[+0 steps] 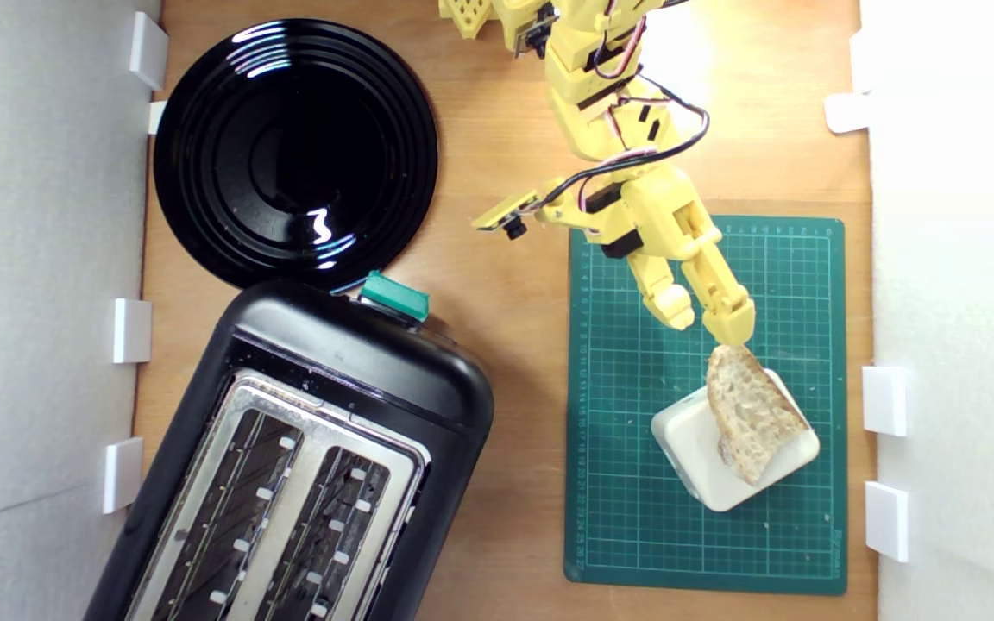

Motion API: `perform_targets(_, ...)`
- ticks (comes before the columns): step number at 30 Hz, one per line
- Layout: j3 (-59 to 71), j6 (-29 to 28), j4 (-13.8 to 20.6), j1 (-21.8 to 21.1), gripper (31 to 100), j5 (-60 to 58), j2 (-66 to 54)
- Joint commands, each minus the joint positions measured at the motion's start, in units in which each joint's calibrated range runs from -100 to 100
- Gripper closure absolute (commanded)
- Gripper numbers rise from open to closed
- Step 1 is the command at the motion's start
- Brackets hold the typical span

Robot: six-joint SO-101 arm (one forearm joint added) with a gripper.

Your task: Pick bread and place in toaster

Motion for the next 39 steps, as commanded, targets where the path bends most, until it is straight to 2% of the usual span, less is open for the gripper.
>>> perform_targets(1, -4.89, 0.5, -0.18, -0.51, 41.1, -1.96, 1.29)
perform_targets(27, -18.42, 1.91, -0.82, -0.51, 41.3, -1.79, 10.35)
perform_targets(31, -18.78, 1.91, -0.46, -0.51, 44.7, -1.79, 10.44)
perform_targets(39, -20.32, 2.38, -0.18, -0.51, 44.4, -1.79, 11.52)
